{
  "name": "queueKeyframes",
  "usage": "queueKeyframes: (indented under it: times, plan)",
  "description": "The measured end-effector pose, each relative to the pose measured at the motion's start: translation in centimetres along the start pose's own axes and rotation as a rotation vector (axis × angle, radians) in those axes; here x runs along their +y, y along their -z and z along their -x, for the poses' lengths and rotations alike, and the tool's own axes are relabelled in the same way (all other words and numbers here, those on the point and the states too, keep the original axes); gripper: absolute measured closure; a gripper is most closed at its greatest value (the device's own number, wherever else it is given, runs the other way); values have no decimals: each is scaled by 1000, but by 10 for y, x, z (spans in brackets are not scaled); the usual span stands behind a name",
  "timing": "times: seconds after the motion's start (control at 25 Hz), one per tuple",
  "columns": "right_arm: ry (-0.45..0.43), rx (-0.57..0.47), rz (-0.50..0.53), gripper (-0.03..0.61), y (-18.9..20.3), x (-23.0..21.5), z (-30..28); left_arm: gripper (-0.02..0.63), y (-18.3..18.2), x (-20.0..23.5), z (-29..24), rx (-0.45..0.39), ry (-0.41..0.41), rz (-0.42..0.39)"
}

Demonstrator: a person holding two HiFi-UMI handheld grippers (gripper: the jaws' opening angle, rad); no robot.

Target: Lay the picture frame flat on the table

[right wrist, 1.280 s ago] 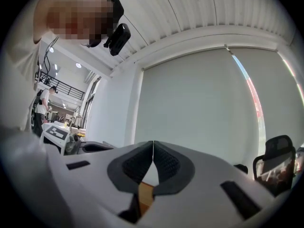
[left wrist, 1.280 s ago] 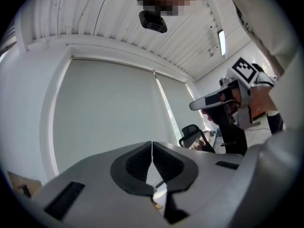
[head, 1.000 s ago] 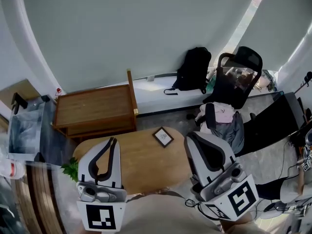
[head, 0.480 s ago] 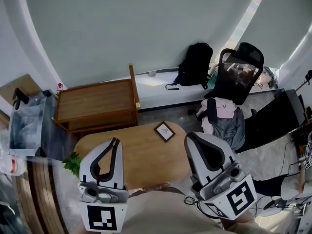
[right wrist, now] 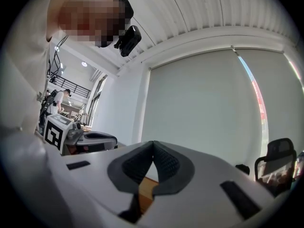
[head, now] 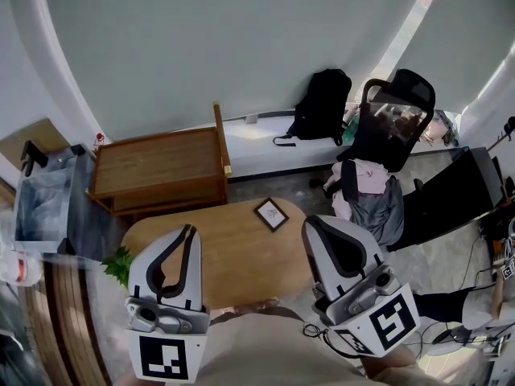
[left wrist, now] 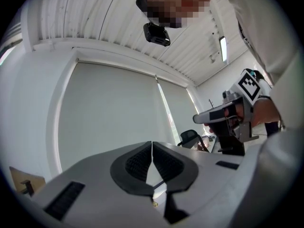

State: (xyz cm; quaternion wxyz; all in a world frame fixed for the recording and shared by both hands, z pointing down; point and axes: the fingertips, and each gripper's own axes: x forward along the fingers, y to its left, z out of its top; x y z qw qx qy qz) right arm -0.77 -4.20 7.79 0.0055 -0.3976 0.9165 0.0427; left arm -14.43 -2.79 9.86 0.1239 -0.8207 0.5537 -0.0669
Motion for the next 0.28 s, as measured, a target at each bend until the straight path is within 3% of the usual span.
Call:
queueKeyframes:
  times: [0.28]
  plan:
    - [-17, -1, -46, 581, 6, 8, 2, 604, 7, -1, 6, 20, 0, 4]
